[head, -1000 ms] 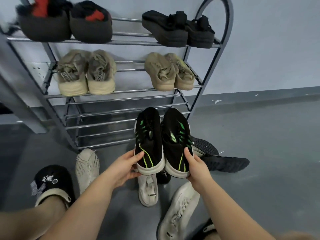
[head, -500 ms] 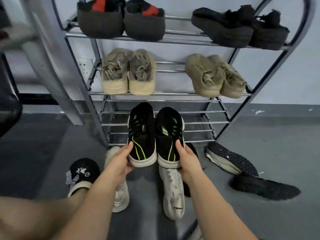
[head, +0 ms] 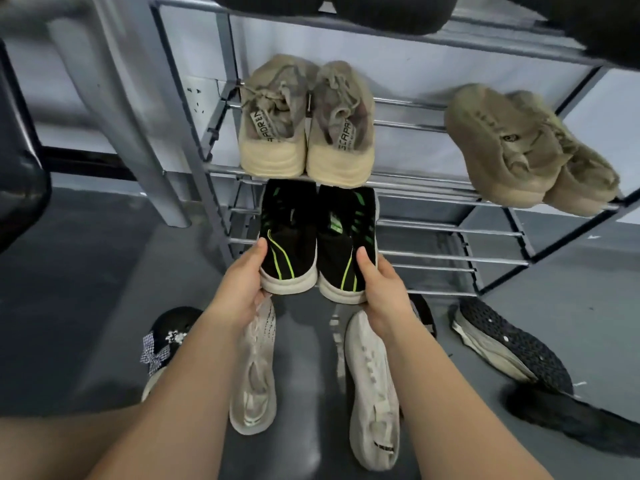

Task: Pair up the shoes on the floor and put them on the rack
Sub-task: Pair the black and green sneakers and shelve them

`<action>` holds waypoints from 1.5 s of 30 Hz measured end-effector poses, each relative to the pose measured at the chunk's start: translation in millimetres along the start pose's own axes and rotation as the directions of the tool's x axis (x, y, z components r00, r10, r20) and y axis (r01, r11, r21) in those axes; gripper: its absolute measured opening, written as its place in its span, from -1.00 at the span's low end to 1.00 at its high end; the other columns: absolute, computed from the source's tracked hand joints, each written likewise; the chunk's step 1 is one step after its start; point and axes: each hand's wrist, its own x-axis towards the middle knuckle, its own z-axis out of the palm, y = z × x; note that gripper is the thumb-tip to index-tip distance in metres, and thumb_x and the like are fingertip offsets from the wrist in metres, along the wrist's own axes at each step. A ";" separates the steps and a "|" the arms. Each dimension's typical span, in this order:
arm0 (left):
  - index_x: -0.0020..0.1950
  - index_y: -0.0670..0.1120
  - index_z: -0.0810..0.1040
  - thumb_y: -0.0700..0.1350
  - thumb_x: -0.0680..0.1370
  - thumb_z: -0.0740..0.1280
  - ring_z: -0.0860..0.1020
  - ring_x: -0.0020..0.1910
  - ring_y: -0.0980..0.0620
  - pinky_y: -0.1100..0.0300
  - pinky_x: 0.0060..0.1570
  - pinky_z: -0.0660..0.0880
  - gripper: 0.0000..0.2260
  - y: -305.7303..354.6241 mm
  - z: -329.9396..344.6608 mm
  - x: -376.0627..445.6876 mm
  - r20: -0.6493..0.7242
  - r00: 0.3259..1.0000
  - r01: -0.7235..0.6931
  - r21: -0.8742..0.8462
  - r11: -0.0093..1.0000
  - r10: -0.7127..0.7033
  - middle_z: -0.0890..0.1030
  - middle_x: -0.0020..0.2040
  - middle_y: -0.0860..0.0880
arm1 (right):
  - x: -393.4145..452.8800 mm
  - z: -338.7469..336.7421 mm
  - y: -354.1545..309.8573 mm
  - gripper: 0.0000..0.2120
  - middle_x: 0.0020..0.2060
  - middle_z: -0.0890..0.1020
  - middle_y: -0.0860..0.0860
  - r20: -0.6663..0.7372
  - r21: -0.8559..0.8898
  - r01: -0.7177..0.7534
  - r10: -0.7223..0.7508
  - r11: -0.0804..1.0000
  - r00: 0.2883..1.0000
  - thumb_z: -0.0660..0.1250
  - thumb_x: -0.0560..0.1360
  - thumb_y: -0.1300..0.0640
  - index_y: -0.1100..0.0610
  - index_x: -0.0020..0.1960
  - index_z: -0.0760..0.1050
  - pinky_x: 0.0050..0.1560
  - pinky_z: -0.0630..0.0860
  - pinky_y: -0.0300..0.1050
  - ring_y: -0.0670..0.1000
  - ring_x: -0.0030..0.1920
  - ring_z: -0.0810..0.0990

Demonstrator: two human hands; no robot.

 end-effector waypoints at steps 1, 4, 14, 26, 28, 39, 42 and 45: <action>0.24 -0.07 0.51 0.01 0.64 0.12 0.61 0.02 0.04 0.04 0.15 0.51 -0.71 2.4 1.9 6.8 -0.001 1.000 -0.007 -0.003 1.000 0.007 0.65 0.01 -0.01 | 8.1 0.9 -1.9 -0.66 0.12 0.66 -0.05 0.010 -0.014 0.012 -0.012 1.000 1.000 0.33 0.53 -0.01 -0.02 0.29 0.50 0.31 0.46 0.05 -0.03 0.16 0.62; 0.28 -0.06 0.50 0.06 0.62 0.14 0.60 0.08 0.04 0.02 0.19 0.50 -0.67 9.9 1.5 25.9 -0.016 1.000 -0.013 0.035 0.999 0.014 0.65 0.07 -0.01 | 29.2 5.6 -7.6 -0.57 0.11 0.67 -0.07 0.034 -0.093 0.041 -0.038 0.995 0.999 0.37 0.44 -0.12 -0.06 0.27 0.50 0.30 0.46 0.08 -0.04 0.15 0.62; 0.42 0.02 0.37 0.06 0.58 0.24 0.44 0.23 0.16 0.22 0.29 0.33 -0.59 -6.8 -4.4 35.4 -0.116 0.957 -0.216 0.319 0.923 0.264 0.49 0.25 0.12 | 38.6 10.0 10.3 -0.55 0.13 0.64 -0.10 -0.005 -0.128 -0.035 0.034 0.991 0.999 0.36 0.50 -0.07 -0.07 0.36 0.42 0.32 0.45 0.06 -0.05 0.16 0.60; 0.48 0.00 0.27 0.16 0.42 0.40 0.17 0.46 -0.07 0.07 0.42 0.11 -0.31 -53.6 -12.1 13.4 -0.106 0.785 -0.325 0.769 0.551 0.611 0.36 0.45 0.00 | 4.4 3.3 15.1 -0.33 0.14 0.39 -0.13 0.038 -0.684 0.299 -0.377 0.666 0.926 0.56 0.26 -0.06 -0.03 0.33 0.44 0.31 0.40 -0.03 0.00 0.29 0.40; 0.50 -0.01 0.25 0.10 0.45 0.40 0.11 0.50 -0.08 0.00 0.45 0.06 -0.33 -53.1 -8.5 11.9 -0.109 0.796 -0.300 0.783 0.544 0.596 0.34 0.47 0.03 | 3.1 6.4 12.5 -0.35 0.05 0.43 -0.17 0.042 -0.715 0.330 -0.433 0.617 0.900 0.55 0.29 -0.06 0.00 0.33 0.45 0.29 0.39 -0.03 0.01 0.27 0.39; 0.53 0.03 0.16 0.11 0.49 0.34 0.07 0.53 -0.07 0.00 0.48 -0.03 -0.34 -37.4 -6.8 35.1 -0.133 0.822 -0.235 0.807 0.542 0.554 0.28 0.50 0.03 | 27.9 23.4 9.8 -0.35 -0.02 0.63 -0.01 0.007 -0.742 0.299 -0.439 0.601 0.898 0.47 0.23 -0.24 0.04 0.22 0.52 0.15 0.49 0.07 0.03 0.11 0.53; 0.53 0.03 0.13 0.10 0.50 0.33 0.06 0.53 -0.07 0.01 0.47 -0.03 -0.34 -38.5 -7.0 35.4 -0.131 0.826 -0.224 0.816 0.533 0.548 0.27 0.51 0.02 | 29.5 21.7 14.8 -0.38 0.04 0.63 0.00 -0.006 -0.743 0.290 -0.439 0.604 0.898 0.51 0.28 -0.15 0.04 0.27 0.48 0.18 0.49 0.07 0.03 0.15 0.53; 0.54 -0.01 0.10 0.10 0.52 0.31 0.04 0.54 -0.09 0.00 0.47 -0.04 -0.33 -36.0 -6.2 32.1 -0.122 0.833 -0.198 0.845 0.497 0.540 0.24 0.52 -0.03 | 28.6 21.7 14.8 -0.42 0.05 0.62 0.00 0.018 -0.770 0.283 -0.424 0.572 0.905 0.48 0.32 -0.15 0.06 0.26 0.46 0.17 0.48 0.09 0.05 0.16 0.51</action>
